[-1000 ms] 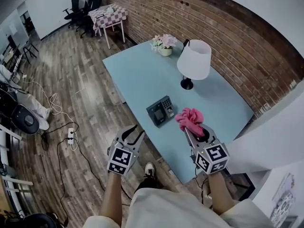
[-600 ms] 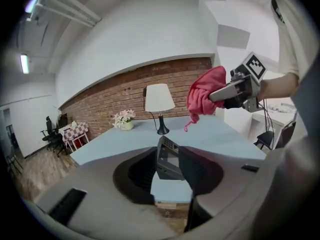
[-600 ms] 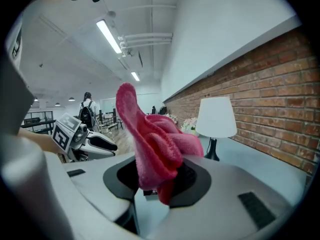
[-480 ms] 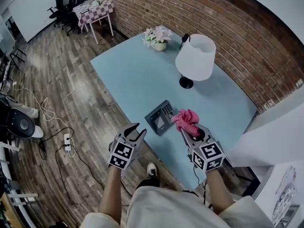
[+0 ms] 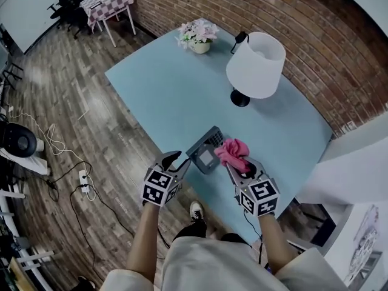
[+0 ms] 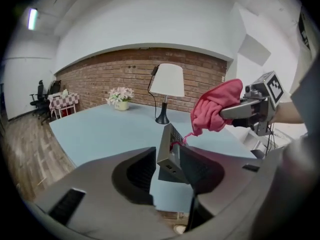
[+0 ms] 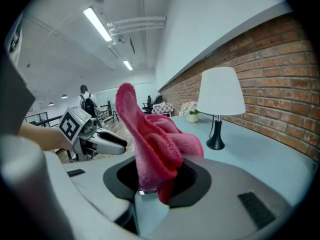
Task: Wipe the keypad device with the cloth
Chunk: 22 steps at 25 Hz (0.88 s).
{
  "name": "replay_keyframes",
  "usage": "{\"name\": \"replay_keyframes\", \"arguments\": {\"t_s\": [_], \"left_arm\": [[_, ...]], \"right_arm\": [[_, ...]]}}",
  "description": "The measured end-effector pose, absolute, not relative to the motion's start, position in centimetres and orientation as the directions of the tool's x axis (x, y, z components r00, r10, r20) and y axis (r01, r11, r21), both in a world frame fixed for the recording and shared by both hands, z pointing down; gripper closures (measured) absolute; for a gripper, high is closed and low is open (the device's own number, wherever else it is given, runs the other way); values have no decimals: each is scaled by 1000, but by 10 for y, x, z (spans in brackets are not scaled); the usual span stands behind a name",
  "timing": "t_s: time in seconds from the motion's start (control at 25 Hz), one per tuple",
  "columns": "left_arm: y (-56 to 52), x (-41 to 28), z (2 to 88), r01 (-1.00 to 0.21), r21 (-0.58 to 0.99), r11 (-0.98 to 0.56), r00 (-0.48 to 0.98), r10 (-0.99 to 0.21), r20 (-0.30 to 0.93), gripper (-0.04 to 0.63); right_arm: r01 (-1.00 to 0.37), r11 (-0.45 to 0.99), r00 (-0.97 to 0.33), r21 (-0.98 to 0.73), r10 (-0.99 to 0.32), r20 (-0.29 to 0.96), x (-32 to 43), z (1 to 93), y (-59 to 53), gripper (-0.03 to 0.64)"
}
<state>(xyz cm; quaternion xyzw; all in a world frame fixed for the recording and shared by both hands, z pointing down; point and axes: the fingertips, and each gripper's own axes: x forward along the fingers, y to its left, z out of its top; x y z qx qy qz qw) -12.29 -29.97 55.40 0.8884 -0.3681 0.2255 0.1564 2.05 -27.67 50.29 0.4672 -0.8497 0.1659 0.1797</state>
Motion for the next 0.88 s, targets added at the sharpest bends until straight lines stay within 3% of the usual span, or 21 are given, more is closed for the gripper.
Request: {"name": "replay_keyframes", "arguments": {"t_s": [0.52,0.88], "left_arm": [[-313,-115,593,-672,291,-681,701,-457,548,376],[-311,-106,603,-627,326,-707,737,-403,543,376]], "right_arm": [[-853,506,-493,-127,-703,512,3,538,-298,480],[-738,653,-640,-168,-601,479,-42,546,-292,479]]}}
